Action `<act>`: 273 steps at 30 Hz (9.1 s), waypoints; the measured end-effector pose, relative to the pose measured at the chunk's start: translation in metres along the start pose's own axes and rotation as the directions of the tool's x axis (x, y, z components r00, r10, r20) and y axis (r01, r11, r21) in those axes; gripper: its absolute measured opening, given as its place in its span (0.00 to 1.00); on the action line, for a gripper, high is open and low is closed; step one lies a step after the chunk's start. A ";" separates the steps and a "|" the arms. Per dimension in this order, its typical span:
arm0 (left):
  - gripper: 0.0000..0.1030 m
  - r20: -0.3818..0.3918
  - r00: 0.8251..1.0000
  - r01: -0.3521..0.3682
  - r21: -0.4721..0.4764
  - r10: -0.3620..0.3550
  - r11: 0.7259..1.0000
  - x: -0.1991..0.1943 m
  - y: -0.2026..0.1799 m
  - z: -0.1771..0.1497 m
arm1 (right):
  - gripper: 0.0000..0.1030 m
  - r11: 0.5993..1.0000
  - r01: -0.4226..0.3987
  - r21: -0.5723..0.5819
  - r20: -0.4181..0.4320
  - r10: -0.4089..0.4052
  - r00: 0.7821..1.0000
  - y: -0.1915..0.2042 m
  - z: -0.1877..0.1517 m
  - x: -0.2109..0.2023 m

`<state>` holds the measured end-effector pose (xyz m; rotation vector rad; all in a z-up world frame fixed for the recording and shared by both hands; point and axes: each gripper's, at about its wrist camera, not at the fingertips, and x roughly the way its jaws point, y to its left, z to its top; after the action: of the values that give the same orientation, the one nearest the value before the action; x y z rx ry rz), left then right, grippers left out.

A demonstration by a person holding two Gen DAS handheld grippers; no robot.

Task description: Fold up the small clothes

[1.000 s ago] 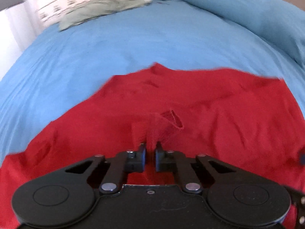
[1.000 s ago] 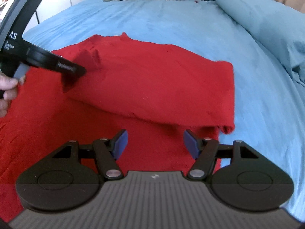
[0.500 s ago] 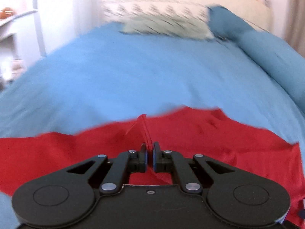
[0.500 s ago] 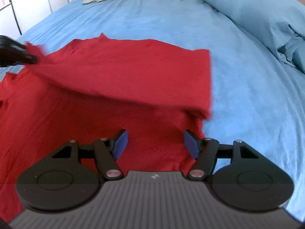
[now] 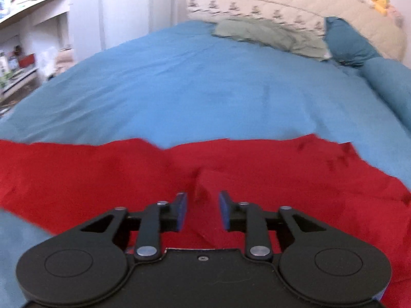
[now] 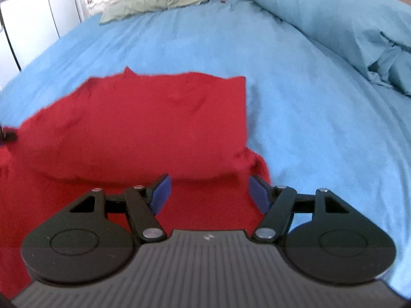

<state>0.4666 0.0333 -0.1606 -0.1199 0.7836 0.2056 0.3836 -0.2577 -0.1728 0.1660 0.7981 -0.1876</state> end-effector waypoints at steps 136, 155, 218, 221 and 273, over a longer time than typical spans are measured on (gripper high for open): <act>0.70 -0.109 0.980 0.184 0.167 -0.168 0.969 -0.048 -0.036 0.009 | 0.90 0.954 -0.227 0.197 -0.146 0.258 0.955 0.048 0.069 0.022; 0.70 -0.170 0.985 0.003 0.098 0.014 0.995 -0.036 0.051 -0.039 | 0.21 0.984 -0.115 0.134 -0.155 0.136 0.979 0.084 0.078 0.061; 0.93 -0.115 0.974 0.213 0.187 -0.194 0.959 0.025 -0.018 0.032 | 1.00 0.992 -0.126 0.004 -0.037 0.126 0.991 -0.001 0.082 0.066; 0.93 -0.133 0.965 0.243 0.142 -0.225 0.959 0.060 -0.020 0.041 | 1.00 0.994 -0.105 -0.031 -0.010 0.105 0.994 -0.002 0.088 0.081; 0.50 -0.507 0.854 0.272 0.235 -0.121 0.933 -0.167 0.110 -0.185 | 0.67 1.000 -0.014 -0.002 -0.481 0.011 0.877 -0.049 -0.159 -0.155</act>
<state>0.1998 0.0832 -0.1754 0.0400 1.2904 -0.1544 0.1564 -0.2544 -0.1738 0.2172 1.2963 -0.1319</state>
